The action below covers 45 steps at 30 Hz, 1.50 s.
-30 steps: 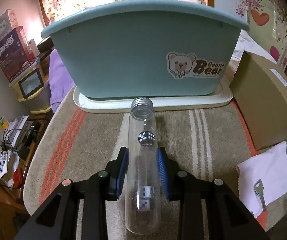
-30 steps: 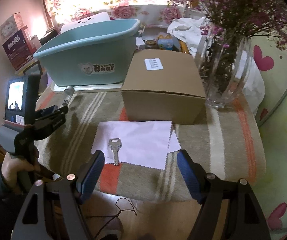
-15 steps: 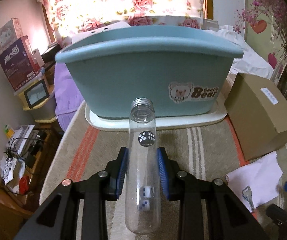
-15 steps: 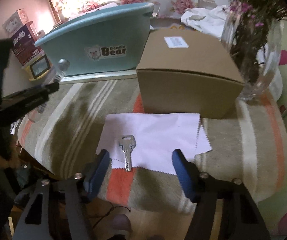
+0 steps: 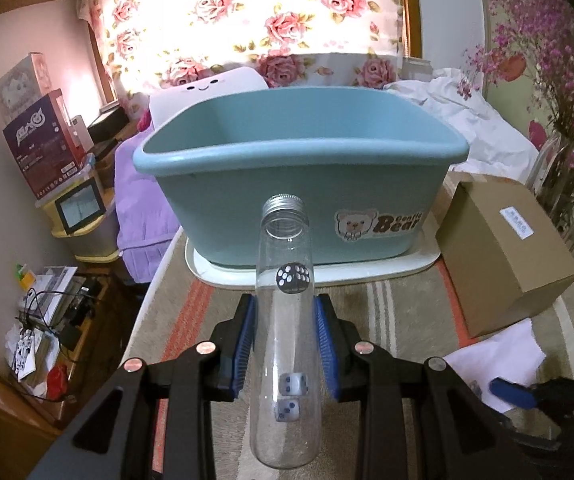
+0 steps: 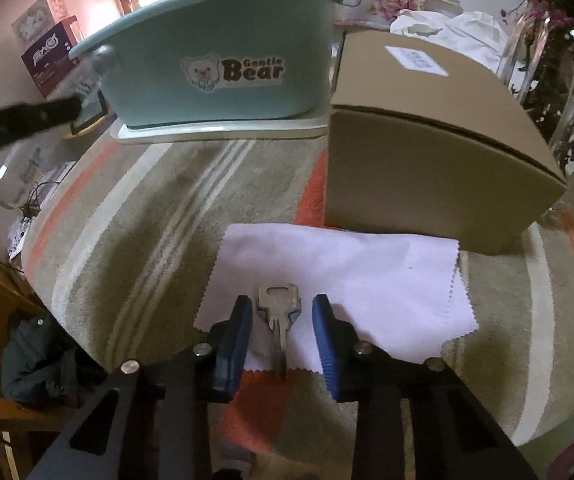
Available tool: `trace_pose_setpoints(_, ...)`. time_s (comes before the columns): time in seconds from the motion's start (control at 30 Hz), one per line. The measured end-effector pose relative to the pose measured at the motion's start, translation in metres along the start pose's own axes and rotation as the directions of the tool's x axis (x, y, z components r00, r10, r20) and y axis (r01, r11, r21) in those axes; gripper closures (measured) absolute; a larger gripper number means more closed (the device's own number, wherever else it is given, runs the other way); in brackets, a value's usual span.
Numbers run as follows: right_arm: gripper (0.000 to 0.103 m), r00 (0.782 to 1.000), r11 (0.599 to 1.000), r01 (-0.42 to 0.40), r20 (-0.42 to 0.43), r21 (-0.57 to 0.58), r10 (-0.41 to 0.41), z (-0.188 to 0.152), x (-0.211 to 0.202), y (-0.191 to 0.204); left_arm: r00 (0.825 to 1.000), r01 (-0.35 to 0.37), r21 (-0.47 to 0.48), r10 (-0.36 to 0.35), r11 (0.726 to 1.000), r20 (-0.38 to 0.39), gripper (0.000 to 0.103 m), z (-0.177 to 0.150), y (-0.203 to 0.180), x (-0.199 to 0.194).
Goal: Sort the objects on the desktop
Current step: 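Close the left gripper on the dice bottle while the right gripper grasps the silver key, then lift the dice bottle with the left gripper while the right gripper lifts the key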
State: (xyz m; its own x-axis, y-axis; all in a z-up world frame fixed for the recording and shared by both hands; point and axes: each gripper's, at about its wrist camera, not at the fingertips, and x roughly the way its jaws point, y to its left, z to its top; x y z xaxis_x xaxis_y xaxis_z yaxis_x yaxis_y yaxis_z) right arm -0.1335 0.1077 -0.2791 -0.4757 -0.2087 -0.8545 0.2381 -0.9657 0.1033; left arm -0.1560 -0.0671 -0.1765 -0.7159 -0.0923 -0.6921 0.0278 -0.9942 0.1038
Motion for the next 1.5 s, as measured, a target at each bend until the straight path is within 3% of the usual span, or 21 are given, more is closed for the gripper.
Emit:
trace_pose_setpoints(0.4, 0.071, 1.000, 1.000, 0.006, 0.011, -0.028, -0.006, 0.002, 0.014, 0.005, 0.998, 0.019, -0.015, -0.018, 1.000, 0.058, 0.071, 0.021, 0.009, -0.033)
trace_pose_setpoints(0.57, 0.081, 1.000, 0.999, 0.018, 0.026, -0.027, -0.017, 0.000, 0.013, 0.004, 0.997, 0.017, -0.012, -0.016, 1.000, 0.073, 0.071, 0.026, 0.012, -0.040)
trace_pose_setpoints(0.9, 0.082, 0.999, 1.000, -0.001, 0.038, 0.003, 0.001, -0.001, 0.007, -0.001, 0.997, 0.017, -0.001, -0.017, 1.000, 0.075, 0.071, 0.030, 0.011, -0.043)
trace_pose_setpoints(1.5, 0.082, 0.995, 0.997, 0.062, 0.070, 0.048, -0.065, 0.017, -0.057, -0.008, 0.996, 0.038, 0.004, -0.038, 0.999, 0.080, 0.071, 0.052, 0.008, -0.064)
